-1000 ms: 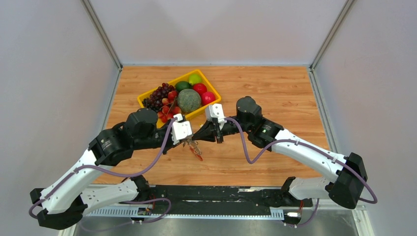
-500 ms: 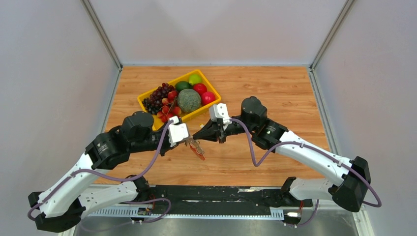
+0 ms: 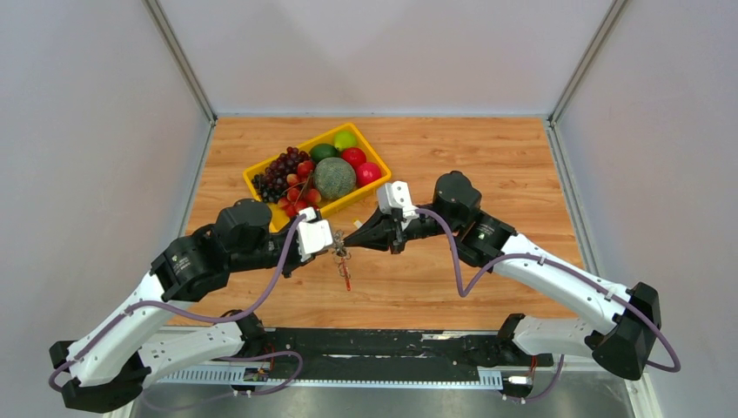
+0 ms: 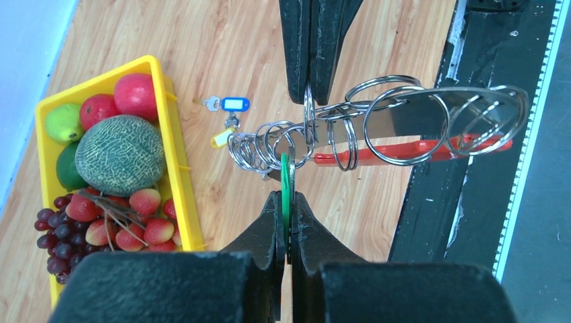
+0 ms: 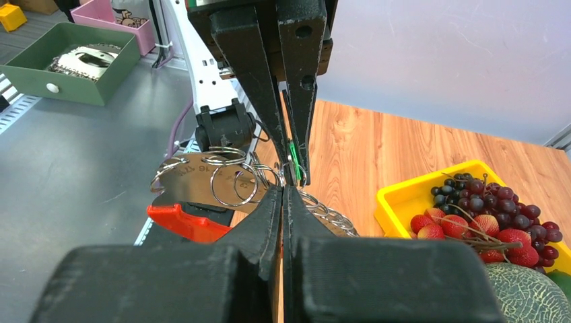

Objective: Remove the keys from the keyring

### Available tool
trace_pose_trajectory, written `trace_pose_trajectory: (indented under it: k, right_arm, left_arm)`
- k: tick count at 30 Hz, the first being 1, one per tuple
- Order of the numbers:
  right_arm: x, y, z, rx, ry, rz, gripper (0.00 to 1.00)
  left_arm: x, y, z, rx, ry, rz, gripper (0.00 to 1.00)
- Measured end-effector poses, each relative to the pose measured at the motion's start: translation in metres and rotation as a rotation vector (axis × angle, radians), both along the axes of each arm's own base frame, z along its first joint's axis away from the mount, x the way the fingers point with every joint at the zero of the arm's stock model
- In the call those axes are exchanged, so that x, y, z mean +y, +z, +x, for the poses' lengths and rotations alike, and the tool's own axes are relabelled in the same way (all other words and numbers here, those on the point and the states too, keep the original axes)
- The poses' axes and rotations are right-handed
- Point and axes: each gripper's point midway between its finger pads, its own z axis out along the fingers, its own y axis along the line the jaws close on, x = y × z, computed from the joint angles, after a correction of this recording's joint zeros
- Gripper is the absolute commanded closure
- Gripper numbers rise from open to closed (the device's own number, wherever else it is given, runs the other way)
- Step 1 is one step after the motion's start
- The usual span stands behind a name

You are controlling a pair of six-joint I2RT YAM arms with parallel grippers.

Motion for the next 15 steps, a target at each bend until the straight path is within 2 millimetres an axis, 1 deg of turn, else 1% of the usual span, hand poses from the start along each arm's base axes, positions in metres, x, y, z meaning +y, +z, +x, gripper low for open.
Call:
trace_pose_trajectory:
  k: [5, 9, 12, 15]
  right_arm:
    - [0.0, 0.003, -0.004, 0.007, 0.02, 0.007, 1.0]
    - [-0.001, 0.003, -0.008, 0.011, 0.043, 0.009, 1.0]
    - [0.0, -0.001, -0.009, 0.02, 0.053, 0.003, 1.0]
    - [0.004, -0.008, -0.007, 0.041, 0.062, -0.013, 1.0]
  left_arm:
    - [0.001, 0.001, 0.001, -0.004, 0.005, -0.002, 1.0]
    - [0.001, 0.005, 0.004, -0.026, 0.02, -0.016, 1.0]
    - [0.002, 0.008, 0.006, -0.04, 0.028, -0.024, 1.0]
    - [0.002, 0.009, 0.006, -0.044, 0.028, -0.026, 1.0]
